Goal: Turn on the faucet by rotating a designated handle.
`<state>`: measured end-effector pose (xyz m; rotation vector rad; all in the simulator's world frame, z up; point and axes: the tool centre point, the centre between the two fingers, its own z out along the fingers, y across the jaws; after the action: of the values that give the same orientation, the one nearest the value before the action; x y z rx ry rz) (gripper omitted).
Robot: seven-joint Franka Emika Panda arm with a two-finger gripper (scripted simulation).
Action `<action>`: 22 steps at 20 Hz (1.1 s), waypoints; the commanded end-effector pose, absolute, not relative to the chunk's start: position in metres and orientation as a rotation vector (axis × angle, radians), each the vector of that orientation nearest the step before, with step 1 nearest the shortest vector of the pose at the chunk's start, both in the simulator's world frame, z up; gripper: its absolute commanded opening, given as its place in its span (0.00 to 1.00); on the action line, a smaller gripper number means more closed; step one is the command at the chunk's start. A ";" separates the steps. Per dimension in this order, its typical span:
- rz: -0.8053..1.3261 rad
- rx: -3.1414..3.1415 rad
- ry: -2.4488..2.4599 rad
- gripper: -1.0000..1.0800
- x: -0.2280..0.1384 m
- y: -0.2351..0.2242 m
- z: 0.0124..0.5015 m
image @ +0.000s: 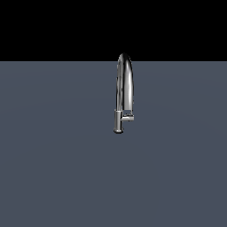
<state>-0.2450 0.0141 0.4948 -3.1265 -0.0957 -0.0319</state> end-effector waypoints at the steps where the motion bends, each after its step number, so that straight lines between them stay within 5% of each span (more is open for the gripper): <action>1: -0.032 -3.126 -0.096 0.00 -0.245 0.014 0.495; 22: 0.185 -2.990 0.119 0.00 -0.183 0.010 0.483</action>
<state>-0.1917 0.0106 0.4855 -3.0101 0.0905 0.1568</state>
